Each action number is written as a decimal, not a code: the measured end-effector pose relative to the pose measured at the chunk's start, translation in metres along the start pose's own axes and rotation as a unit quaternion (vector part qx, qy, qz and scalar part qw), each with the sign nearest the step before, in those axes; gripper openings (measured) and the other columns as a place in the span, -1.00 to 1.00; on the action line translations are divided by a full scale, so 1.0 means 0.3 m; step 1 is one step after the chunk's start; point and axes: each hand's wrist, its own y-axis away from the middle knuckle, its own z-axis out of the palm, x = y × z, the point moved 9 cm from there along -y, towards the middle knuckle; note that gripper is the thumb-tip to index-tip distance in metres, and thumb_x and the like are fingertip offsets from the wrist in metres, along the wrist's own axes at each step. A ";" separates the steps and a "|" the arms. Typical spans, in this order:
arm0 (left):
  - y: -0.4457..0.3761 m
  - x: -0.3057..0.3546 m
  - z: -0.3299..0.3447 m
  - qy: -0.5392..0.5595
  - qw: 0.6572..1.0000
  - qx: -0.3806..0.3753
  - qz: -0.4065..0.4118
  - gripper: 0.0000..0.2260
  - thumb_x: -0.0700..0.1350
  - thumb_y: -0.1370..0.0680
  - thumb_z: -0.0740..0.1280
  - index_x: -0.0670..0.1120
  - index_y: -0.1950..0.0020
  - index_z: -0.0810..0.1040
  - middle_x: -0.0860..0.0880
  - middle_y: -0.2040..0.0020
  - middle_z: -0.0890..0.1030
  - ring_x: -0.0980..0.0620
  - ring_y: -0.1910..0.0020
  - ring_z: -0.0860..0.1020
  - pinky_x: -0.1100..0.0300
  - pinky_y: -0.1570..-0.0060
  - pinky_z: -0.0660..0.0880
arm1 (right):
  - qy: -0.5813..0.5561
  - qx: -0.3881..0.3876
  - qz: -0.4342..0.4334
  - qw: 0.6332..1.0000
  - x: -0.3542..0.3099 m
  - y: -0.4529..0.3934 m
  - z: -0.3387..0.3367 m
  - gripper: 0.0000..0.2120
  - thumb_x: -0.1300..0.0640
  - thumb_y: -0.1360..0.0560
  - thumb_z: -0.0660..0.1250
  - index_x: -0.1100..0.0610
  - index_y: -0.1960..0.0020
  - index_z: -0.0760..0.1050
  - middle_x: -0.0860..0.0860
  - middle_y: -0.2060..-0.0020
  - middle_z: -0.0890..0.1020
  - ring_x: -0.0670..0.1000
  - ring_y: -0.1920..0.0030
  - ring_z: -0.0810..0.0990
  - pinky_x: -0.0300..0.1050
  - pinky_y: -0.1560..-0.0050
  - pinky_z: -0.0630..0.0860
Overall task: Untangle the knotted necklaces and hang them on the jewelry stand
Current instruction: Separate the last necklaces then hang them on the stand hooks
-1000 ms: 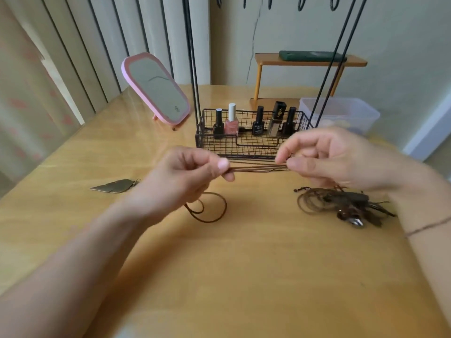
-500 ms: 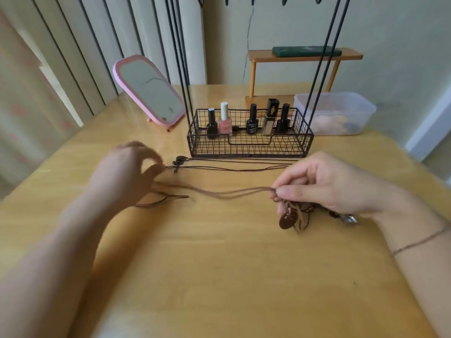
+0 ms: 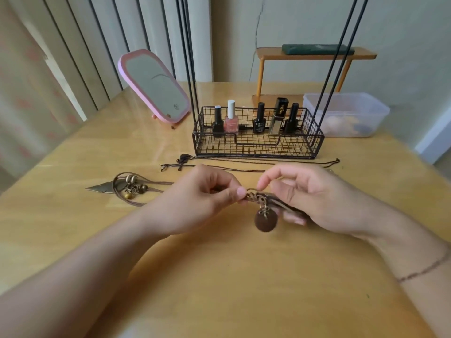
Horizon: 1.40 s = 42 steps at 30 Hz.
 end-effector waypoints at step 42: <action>0.040 0.030 0.013 0.250 0.966 0.024 0.065 -0.95 -0.04 -0.36 0.45 0.00 0.22 0.66 0.03 0.44 0.27 0.08 0.46 0.16 0.25 0.44 0.13 | 0.167 0.140 -0.204 0.954 -0.146 0.079 -0.007 -0.88 -0.04 -0.47 0.38 -0.18 0.02 0.64 -0.18 0.17 0.70 -0.05 0.14 0.66 -0.09 0.13 0.55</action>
